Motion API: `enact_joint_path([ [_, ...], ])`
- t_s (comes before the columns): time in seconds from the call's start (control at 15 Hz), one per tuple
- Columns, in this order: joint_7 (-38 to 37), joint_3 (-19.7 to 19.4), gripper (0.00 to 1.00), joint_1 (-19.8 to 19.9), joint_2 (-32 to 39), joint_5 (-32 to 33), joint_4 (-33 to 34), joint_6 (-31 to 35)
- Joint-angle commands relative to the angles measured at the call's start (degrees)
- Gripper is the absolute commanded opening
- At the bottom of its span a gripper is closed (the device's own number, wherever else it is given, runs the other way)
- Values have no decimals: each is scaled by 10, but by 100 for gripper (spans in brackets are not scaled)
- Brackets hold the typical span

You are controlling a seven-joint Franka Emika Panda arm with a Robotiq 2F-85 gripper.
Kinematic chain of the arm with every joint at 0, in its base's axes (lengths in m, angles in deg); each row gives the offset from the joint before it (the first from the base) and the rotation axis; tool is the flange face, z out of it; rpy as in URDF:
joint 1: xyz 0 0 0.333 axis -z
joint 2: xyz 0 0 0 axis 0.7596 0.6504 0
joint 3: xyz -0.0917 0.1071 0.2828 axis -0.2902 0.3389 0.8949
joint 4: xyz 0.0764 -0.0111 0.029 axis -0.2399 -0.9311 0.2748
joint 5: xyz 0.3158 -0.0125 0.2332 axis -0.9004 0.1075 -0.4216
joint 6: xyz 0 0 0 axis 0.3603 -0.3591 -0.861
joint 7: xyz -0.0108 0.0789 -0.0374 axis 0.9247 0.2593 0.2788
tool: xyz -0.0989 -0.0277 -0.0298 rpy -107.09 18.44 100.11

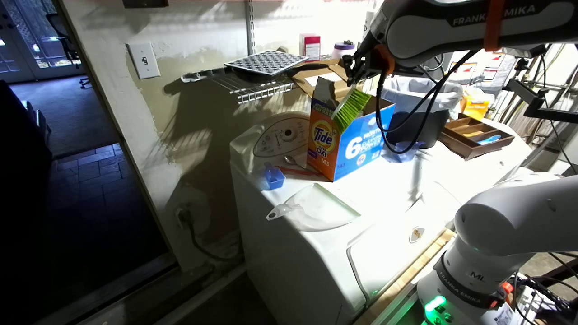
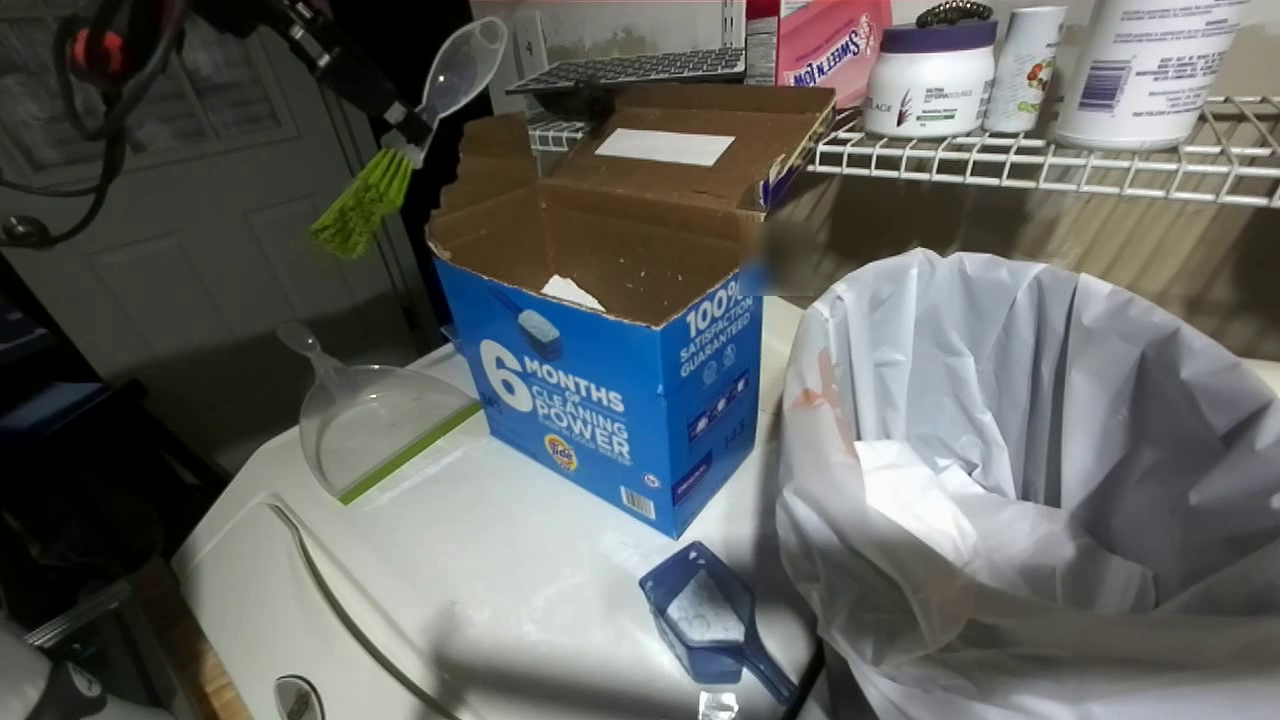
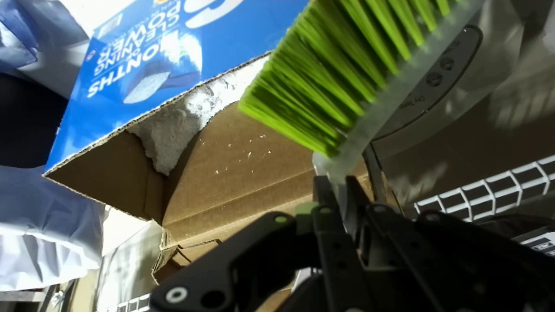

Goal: Hang the brush on the shelf

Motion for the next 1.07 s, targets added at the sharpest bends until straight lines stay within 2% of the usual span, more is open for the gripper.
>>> enact_joint_path([
  [0.0, 4, 3, 10, 4, 0, -5, 1, -1],
  [0.07, 4, 3, 3, 4, 0, -5, 1, -1],
  [0.33, 44, 7, 3, -13, 23, 4, 21, 14],
  [1.0, 113, 118, 3, -56, 112, 91, 162, 24],
])
